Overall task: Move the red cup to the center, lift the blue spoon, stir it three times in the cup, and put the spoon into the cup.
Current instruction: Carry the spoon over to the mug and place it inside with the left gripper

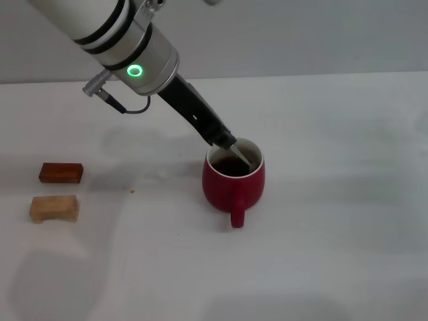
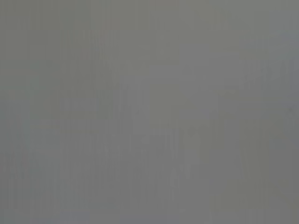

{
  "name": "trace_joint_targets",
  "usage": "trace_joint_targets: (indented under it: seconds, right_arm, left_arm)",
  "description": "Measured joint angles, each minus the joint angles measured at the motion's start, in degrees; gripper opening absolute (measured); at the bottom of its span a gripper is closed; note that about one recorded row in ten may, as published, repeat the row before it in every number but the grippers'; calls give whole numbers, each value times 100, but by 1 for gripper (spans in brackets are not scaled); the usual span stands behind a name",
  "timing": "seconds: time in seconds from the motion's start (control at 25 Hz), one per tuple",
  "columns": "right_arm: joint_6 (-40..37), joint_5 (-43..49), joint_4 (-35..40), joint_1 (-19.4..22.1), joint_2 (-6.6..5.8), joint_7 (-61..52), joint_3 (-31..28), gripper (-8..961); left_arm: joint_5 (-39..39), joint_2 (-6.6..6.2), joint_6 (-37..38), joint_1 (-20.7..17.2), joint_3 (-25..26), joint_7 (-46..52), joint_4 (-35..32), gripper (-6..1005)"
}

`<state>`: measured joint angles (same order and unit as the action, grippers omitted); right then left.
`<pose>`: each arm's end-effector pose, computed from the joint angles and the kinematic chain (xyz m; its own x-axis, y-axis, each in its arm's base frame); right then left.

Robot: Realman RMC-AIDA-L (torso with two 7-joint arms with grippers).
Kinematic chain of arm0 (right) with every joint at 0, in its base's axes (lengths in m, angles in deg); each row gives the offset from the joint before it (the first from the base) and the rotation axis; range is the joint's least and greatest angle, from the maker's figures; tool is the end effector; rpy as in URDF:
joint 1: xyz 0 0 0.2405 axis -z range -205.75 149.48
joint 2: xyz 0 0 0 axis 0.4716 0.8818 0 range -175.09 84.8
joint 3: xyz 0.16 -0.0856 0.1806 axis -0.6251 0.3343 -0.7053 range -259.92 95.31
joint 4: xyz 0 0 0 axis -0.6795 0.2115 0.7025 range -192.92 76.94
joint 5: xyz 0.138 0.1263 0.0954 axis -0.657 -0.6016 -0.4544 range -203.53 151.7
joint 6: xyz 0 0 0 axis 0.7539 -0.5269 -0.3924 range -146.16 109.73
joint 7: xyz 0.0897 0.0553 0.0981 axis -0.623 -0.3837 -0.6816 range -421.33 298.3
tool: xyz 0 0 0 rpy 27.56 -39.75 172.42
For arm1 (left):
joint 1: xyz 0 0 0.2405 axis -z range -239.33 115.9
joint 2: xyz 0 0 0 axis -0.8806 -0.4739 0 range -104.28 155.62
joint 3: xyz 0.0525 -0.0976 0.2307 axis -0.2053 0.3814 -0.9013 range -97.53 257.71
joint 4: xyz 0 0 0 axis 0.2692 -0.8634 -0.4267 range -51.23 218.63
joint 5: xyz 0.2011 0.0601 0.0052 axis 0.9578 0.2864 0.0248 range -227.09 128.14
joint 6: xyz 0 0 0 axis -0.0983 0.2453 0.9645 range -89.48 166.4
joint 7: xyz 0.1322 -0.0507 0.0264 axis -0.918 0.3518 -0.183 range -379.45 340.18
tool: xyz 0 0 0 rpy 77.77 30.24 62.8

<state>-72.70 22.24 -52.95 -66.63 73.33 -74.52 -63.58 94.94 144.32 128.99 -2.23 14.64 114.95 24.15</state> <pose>0.3266 0.4079 0.0440 0.6964 0.0309 -0.7170 -0.7172 0.0666 -0.6937 -0.0754 0.4123 -0.0043 0.8909 0.4209 -0.1706 0.3725 -0.8921 -0.2559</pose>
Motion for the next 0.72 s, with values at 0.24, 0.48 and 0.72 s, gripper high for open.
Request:
trace_joint_targets:
  seconds: [0.24, 0.48, 0.72]
  right_arm:
    - [0, 1, -3, 16, 0, 0, 0, -1]
    - [0, -12, -3, 25, 0, 0, 0, -2]
    - [-1, -7, 1, 26, 0, 0, 0, -2]
  left_arm:
    - [30, -9, -372, -25, 9, -67, 122, 167]
    - [145, -53, -411, -102, 170, -62, 67, 172]
    - [341, -93, -306, -170, 407, -64, -18, 178]
